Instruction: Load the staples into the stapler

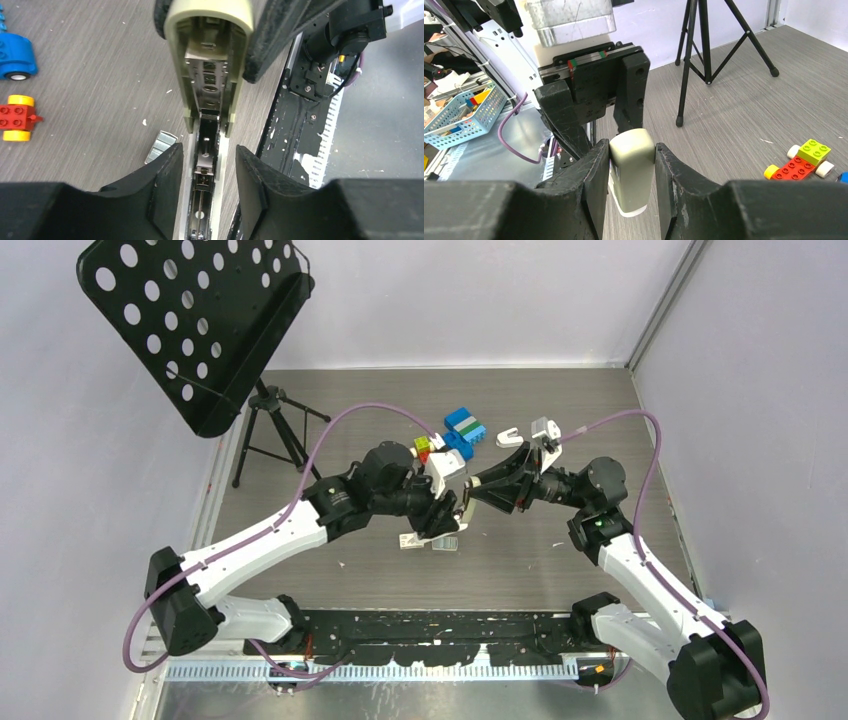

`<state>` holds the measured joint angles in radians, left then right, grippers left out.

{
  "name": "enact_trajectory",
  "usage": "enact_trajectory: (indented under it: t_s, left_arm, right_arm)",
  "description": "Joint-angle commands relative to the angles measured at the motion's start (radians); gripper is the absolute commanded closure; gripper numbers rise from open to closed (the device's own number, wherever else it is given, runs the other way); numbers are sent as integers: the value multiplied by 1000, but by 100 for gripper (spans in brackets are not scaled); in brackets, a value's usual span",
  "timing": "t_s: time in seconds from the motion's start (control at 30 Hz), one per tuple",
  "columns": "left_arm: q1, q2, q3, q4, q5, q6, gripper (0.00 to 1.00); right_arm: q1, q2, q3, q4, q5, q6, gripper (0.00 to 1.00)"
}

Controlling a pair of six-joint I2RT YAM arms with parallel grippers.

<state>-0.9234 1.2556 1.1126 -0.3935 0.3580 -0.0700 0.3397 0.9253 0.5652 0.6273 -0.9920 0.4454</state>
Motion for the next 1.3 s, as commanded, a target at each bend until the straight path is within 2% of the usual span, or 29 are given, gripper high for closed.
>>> enact_trajectory:
  t_s: [0.0, 0.13, 0.37, 0.47, 0.53, 0.67, 0.77, 0.9, 0.93, 1.0, 1.07, 1.17, 1.27]
  left_arm:
    - [-21, 7, 46, -10, -3, 20, 58]
    - [-35, 16, 46, -11, 6, 25, 61]
    - [-38, 19, 37, -20, 3, 26, 98]
    - [-38, 7, 25, -20, -17, 29, 100]
    - [-38, -9, 8, -19, -41, 28, 100]
    - [-38, -51, -31, -17, -123, 20, 100]
    - [-36, -86, -54, -25, -219, -4, 100]
    - [-26, -104, -79, -64, -414, -55, 100]
    - [-22, -107, -86, -72, -462, -77, 100]
    - [-10, -110, -108, -83, -567, -127, 100]
    - [5, -111, -132, -95, -676, -202, 100]
    - [32, -111, -167, -105, -777, -351, 100]
    - [55, -105, -201, -101, -835, -492, 100]
  right_arm:
    - [9, -13, 50, 24, 15, -17, 100]
    - [13, -12, 50, 23, 19, -20, 100]
    - [16, -13, 49, 11, 21, -25, 100]
    - [17, -14, 45, 8, 35, -26, 99]
    - [18, -18, 39, 6, 67, -26, 90]
    - [17, -31, 19, -7, 158, -22, 54]
    - [16, -43, 12, -41, 232, -8, 40]
    - [17, -82, 16, -179, 366, -14, 35]
    - [16, -96, 17, -223, 408, -15, 30]
    - [16, -124, 20, -305, 503, -10, 26]
    - [16, -155, 32, -414, 629, 26, 15]
    - [16, -185, 77, -635, 845, 90, 12]
    - [16, -177, 128, -829, 959, 121, 11]
